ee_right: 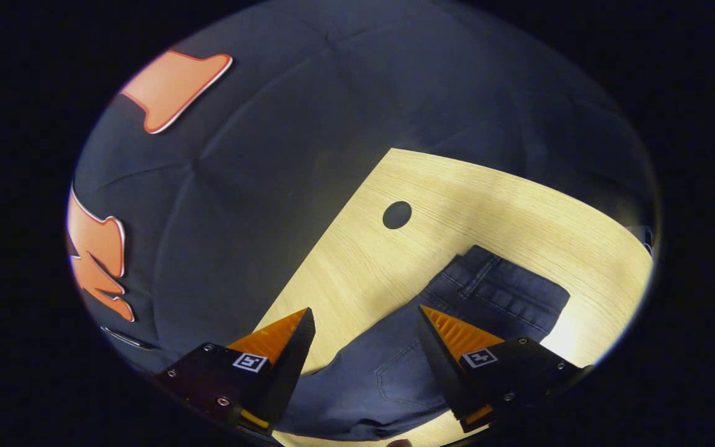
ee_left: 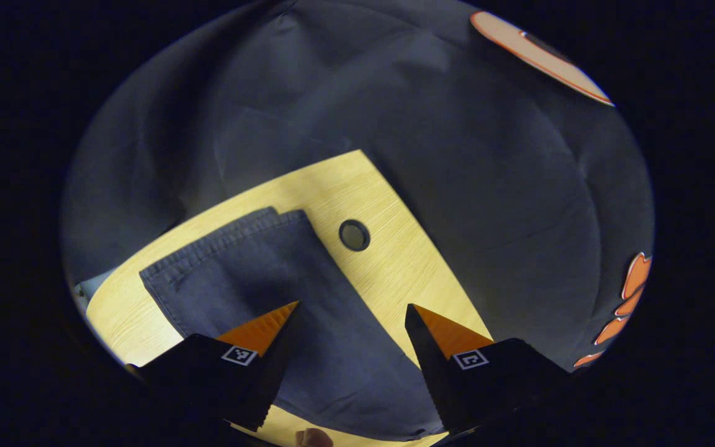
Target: Grasp the waist and the cuffs of the jeans and fold them to make the two legs overlap; first hold the waist and fold one-third of the jeans toward the cuffs, then hold the cuffs and fold the remaining one-third in the same direction to finish folding.
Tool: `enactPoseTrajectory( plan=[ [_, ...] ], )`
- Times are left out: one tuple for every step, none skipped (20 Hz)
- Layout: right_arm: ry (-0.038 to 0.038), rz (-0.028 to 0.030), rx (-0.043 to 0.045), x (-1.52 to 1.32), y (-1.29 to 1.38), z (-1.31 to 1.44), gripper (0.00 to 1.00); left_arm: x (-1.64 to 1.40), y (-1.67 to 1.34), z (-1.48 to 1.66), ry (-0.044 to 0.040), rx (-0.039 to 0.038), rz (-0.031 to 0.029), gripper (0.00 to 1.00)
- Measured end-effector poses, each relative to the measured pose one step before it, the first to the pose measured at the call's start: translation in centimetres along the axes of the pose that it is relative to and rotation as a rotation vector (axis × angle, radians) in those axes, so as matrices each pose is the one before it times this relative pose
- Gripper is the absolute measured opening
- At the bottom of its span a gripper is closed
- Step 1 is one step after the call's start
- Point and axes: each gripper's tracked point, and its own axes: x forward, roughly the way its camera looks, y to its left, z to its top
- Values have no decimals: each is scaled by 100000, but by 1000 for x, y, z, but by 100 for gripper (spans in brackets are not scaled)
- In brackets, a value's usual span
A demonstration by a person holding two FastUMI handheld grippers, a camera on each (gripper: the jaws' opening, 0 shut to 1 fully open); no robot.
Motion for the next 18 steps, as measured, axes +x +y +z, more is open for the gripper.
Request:
enactPoseTrajectory(
  plan=[
    [-1012,1273,-1652,-881,374,175,98,-1376,-1022,346,-2130,3539,-1906,98],
    [-1110,1134,-1405,-1033,281,68,98,-1145,-976,399,-2327,4155,-1639,98],
    [-634,1427,-1110,-1209,432,0,98,-1278,-1507,332,-2450,4107,-2154,98],
    [-843,1785,-942,-1153,563,185,98,-1465,-1489,597,-2452,4246,-2373,98],
    [-1084,1134,-879,-1090,418,122,98,-1345,-958,-29,-1794,3362,-2154,98],
    [-1272,1396,-1024,-1111,370,186,98,-1201,-974,85,-1390,3546,-2097,98],
    [-1278,1212,-1266,-1465,63,-178,98,-1084,-1003,-150,-1925,3881,-2892,98],
    [-883,-279,-1139,-1060,-119,88,98,-925,-1064,54,-1963,3303,-2705,98],
    [-796,444,-1177,-924,-66,117,98,-960,-951,-74,-2066,2915,-2810,98],
    [-911,-483,-1577,-930,-266,6,98,-835,-836,-29,-1866,3204,-2543,98],
    [-1007,-1214,-1217,-806,-607,-85,98,-967,-617,-68,-2232,3760,-1324,98],
    [-69,-1395,-441,-599,-828,-292,98,-545,-749,93,-3427,4211,-2170,98],
    [517,-664,576,-656,-776,-446,98,-338,-807,197,-4022,3310,-1727,98],
    [794,-845,1439,-407,-920,-600,98,-523,-715,-93,-2336,2615,-1989,98],
    [804,-1177,1845,-273,-1083,-645,98,-666,-736,-410,-1597,1944,-1521,98],
    [910,-1653,2385,22,-1306,-600,98,-466,-550,-247,-1610,2076,-1262,98],
    [1218,-1704,2611,352,-1294,-592,98,-761,-177,-63,-2233,3474,-581,98],
    [1038,-2200,2282,761,-1385,-373,98,-494,-325,194,-2025,4215,-174,98]
  ],
)
